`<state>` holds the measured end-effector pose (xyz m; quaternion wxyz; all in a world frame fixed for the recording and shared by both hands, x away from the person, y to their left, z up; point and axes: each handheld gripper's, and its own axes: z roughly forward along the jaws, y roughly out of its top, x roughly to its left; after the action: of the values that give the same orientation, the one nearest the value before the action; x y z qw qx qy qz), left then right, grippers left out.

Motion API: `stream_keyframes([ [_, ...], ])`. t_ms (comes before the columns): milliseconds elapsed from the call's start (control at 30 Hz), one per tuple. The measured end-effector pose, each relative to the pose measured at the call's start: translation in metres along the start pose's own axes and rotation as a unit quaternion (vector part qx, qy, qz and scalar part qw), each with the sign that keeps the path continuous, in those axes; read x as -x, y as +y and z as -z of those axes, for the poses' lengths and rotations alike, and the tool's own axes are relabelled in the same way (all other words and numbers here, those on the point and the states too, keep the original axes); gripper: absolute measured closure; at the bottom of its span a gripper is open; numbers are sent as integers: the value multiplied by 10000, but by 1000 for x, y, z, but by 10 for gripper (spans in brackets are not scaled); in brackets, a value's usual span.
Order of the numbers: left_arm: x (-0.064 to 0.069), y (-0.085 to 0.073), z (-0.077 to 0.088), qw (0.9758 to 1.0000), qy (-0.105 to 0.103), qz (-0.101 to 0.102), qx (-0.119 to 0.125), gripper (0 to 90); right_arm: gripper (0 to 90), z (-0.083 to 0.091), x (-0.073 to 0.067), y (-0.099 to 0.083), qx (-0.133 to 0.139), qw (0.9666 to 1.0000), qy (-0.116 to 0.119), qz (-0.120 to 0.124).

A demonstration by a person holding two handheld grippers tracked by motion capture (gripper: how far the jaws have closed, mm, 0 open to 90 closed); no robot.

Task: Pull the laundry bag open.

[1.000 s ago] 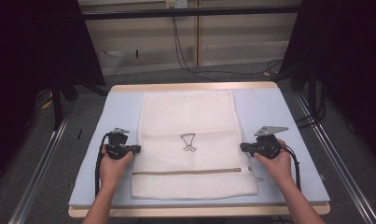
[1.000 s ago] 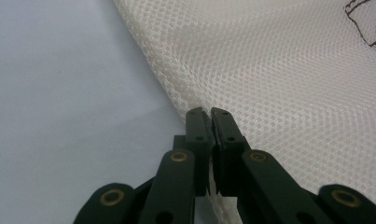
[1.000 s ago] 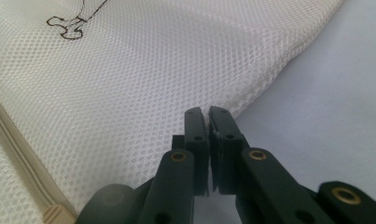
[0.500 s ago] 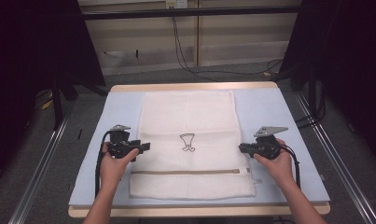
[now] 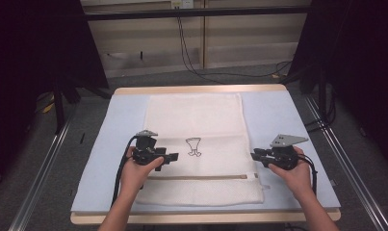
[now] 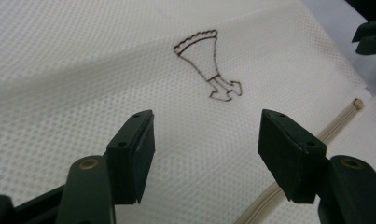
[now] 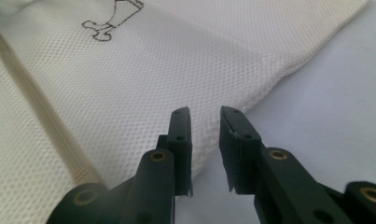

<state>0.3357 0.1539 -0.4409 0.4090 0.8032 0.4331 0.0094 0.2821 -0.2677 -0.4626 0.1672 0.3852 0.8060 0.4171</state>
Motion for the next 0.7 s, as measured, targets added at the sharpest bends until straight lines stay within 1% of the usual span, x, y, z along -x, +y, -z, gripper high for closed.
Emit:
stream_keyframes([
  [67, 7, 3, -5, 9999, -60, -51, -63, 365, 771, 2, -4, -2, 3, 9999, 16, 109],
  [100, 9, 4, -7, 9999, -104, -93, -82, 361, 819, 2, -6, -4, 23, 9997, 95, 210],
  [133, 14, 6, -10, 9997, -162, -126, -163, 358, 833, 3, -8, -4, 22, 9995, 148, 260],
  [167, 16, 6, -12, 9996, -218, -106, -121, 360, 850, 5, -10, -6, 31, 9994, 160, 304],
  [200, 20, 7, -15, 9993, -318, -155, -118, 362, 859, 5, -11, -7, 53, 9992, 197, 347],
  [233, 23, 8, -18, 9992, -371, -136, -103, 365, 873, 5, -14, -8, 28, 9990, 239, 383],
  [300, 27, 10, -23, 9987, -504, -53, -107, 387, 884, 6, -17, -11, -24, 9985, 253, 487],
  [333, 30, 10, -27, 9981, -614, -3, -96, 389, 884, 6, -19, -12, -27, 9982, 267, 529],
  [367, 32, 11, -29, 9977, -664, 14, -108, 404, 884, 7, -21, -14, -77, 9978, 284, 587],
  [400, 35, 12, -32, 9970, -757, 144, -108, 420, 884, 7, -22, -15, -74, 9977, 280, 610],
  [433, 37, 12, -34, 9958, -859, 266, -163, 431, 890, 7, -23, -17, -74, 9973, 290, 672],
  [467, 40, 13, -36, 9952, -894, 338, -206, 436, 892, 7, -24, -18, -64, 9971, 319, 691],
  [500, 42, 14, -38, 9950, -910, 354, -211, 448, 896, 8, -25, -19, -34, 9974, 290, 656],
  [533, 46, 14, -40, 9948, -929, 363, -206, 456, 896, 9, -25, -20, -20, 9974, 333, 645],
  [600, 52, 16, -44, 9933, -1011, 454, -317, 495, 896, 11, -25, -22, 28, 9976, 309, 621],
  [633, 53, 16, -46, 9929, -1063, 435, -300, 498, 898, 11, -26, -23, 37, 9979, 302, 577],
  [667, 57, 17, -48, 9934, -1027, 387, -336, 498, 899, 12, -26, -24, 29, 9980, 303, 555],
  [700, 60, 17, -51, 9928, -1062, 428, -357, 510, 900, 13, -26, -24, -3, 9981, 228, 567],
])
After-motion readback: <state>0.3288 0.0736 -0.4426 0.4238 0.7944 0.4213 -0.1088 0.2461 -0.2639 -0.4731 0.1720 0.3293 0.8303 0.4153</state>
